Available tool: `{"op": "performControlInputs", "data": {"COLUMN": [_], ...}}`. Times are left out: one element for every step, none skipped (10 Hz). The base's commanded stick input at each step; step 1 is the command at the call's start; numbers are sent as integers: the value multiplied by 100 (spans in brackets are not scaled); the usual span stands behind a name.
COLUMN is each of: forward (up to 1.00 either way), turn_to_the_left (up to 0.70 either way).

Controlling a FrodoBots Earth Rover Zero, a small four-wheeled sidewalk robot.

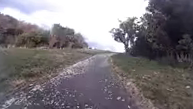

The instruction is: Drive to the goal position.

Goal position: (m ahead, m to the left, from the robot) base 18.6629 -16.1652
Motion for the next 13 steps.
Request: {"op": "performControlInputs", "data": {"forward": [60, 60, 60, 60, 60, 60, 60, 60, 60, 60, 60, 60, 60], "turn_to_the_left": [0, 0, 0, 0, 0, 0, 0, 0, 0, -6, -12, -15, -15]}}
